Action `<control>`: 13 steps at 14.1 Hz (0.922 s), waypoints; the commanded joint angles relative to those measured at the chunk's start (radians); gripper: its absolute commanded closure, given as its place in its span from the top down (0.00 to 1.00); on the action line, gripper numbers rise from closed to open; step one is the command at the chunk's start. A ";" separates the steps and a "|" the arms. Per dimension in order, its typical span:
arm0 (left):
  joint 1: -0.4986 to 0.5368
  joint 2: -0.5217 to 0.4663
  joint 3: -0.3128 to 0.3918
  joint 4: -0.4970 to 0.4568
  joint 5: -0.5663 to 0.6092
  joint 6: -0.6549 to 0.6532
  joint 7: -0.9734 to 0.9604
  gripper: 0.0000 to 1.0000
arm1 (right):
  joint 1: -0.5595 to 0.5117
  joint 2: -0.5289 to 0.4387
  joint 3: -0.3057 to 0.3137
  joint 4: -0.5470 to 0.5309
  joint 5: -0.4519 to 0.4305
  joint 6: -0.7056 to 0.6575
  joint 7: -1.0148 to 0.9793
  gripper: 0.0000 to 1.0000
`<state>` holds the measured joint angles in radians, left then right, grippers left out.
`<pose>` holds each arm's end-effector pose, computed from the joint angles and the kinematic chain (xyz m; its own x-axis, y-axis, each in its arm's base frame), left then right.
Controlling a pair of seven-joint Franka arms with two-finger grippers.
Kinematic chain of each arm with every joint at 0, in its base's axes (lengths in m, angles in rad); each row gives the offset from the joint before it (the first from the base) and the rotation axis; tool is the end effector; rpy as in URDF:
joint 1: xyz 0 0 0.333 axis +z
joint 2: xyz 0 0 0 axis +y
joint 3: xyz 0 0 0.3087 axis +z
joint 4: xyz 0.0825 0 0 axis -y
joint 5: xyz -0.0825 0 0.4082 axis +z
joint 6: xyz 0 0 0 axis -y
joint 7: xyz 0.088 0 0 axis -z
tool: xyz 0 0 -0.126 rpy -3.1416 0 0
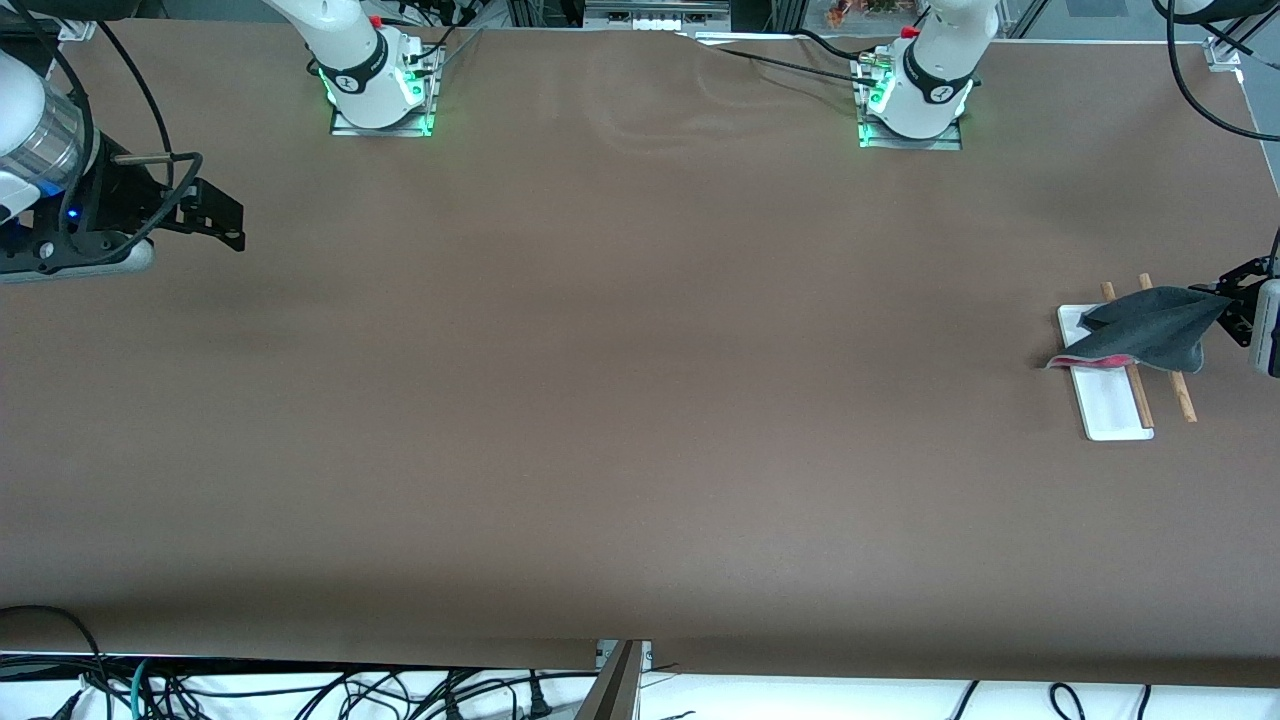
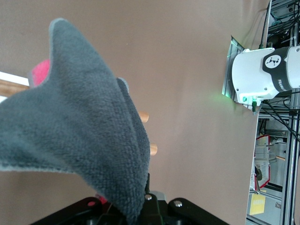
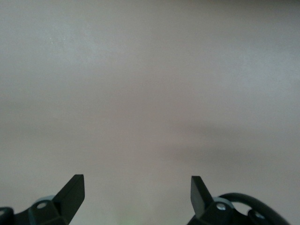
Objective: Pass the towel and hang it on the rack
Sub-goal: 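Lower the towel onto the rack dowels and open the left gripper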
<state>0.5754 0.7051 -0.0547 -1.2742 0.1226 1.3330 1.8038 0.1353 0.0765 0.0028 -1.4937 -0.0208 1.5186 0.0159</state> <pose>0.5647 0.3517 0.2755 0.2943 -0.9536 0.0637 -0.7733 -0.1984 0.6022 0.5901 0.0792 0.5869 0.9914 0.1206 -0.0512 0.1219 -0.9923 0.0214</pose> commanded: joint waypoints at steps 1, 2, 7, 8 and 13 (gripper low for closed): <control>0.018 0.034 -0.004 0.029 0.026 0.044 0.032 0.00 | 0.000 -0.004 0.005 0.006 -0.018 0.002 -0.010 1.00; 0.026 0.042 -0.004 0.027 0.025 0.066 0.034 0.00 | 0.000 -0.004 0.003 0.006 -0.018 0.000 -0.010 1.00; 0.081 0.077 -0.004 0.026 0.025 0.097 0.048 0.00 | 0.001 -0.004 0.008 0.006 -0.018 -0.003 -0.010 1.00; 0.087 0.088 -0.004 0.026 0.023 0.104 0.048 0.00 | 0.001 -0.004 0.005 0.006 -0.016 -0.006 -0.010 1.00; 0.103 0.106 -0.005 0.029 0.011 0.109 0.049 1.00 | 0.001 -0.004 0.005 0.006 -0.016 -0.008 -0.010 1.00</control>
<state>0.6678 0.8001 -0.0523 -1.2743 0.1227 1.4491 1.8332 0.1361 0.0764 0.0050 -1.4937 -0.0210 1.5188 0.0159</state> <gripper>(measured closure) 0.837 0.000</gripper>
